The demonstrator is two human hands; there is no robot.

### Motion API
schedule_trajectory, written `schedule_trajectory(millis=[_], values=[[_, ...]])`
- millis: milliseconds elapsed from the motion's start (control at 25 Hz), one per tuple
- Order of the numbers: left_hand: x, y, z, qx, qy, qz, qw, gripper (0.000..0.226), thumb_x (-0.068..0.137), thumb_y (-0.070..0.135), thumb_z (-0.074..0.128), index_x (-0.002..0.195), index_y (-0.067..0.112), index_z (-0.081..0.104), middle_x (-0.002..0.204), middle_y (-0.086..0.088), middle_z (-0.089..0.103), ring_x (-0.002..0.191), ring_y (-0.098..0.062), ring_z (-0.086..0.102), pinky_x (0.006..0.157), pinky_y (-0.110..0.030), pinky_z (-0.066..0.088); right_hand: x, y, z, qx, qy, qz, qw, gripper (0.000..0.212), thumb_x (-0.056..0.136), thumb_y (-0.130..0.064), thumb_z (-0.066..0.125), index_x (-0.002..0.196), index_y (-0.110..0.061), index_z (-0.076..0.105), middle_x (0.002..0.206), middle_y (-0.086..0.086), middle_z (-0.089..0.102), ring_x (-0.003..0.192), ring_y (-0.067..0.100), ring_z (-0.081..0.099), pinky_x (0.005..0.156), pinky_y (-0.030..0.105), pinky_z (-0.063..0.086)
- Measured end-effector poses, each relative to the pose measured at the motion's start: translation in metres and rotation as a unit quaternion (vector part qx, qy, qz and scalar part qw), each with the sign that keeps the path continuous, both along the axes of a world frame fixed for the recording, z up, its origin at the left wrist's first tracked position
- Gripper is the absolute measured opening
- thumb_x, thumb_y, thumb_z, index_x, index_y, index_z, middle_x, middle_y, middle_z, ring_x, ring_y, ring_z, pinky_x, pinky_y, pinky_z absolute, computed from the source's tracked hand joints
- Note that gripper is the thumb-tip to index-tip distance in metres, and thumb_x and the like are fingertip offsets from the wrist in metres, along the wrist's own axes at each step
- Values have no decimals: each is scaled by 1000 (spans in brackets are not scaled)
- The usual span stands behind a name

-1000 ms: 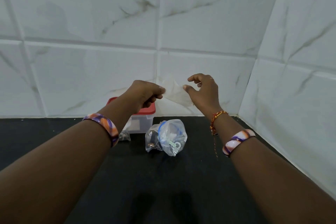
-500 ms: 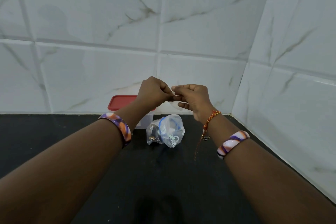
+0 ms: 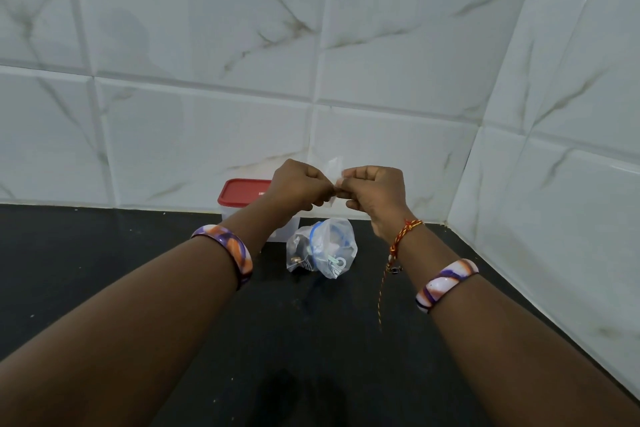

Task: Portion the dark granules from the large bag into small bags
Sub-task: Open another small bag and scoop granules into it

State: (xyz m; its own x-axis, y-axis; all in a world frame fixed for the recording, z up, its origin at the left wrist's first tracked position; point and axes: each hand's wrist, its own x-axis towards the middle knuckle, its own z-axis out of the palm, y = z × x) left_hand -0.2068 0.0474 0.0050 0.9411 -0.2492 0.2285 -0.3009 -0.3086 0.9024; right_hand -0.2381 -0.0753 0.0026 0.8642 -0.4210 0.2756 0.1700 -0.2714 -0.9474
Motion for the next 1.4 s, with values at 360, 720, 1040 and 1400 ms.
schedule_trajectory(millis=[360, 720, 1040, 1400], values=[[0, 3, -6, 122, -145, -15, 982, 59, 70, 34, 79, 121, 17, 53, 121, -3, 56, 112, -19, 47, 93, -28, 43, -3, -17, 4, 61, 33, 21, 997, 21, 76, 2, 63, 66, -13, 52, 68, 11, 64, 53, 17, 63, 48, 21, 48], [28, -10, -10, 252, -155, -79, 952, 50, 75, 13, 51, 125, 13, 51, 119, -7, 60, 110, -27, 55, 99, -41, 41, 11, -33, 0, -365, 4, 108, 925, 28, 79, -5, 61, 103, -14, 72, 94, 0, 56, 76, 8, 47, 80, 30, 42], [49, -16, -26, 338, -209, -115, 911, 51, 77, 12, 69, 125, 11, 52, 121, -7, 59, 111, -23, 55, 93, -34, 45, 36, -37, -30, -475, 28, 235, 847, 25, 82, -7, 60, 106, -5, 67, 109, 14, 68, 86, 28, 67, 80, 33, 52], [48, -8, -62, 393, -224, 25, 892, 65, 79, 33, 66, 136, 16, 39, 130, -7, 51, 116, -25, 51, 89, -33, 42, 36, -46, -70, -142, 34, 124, 981, 25, 88, -2, 48, 99, -7, 70, 100, 7, 72, 64, 12, 66, 50, 22, 52]])
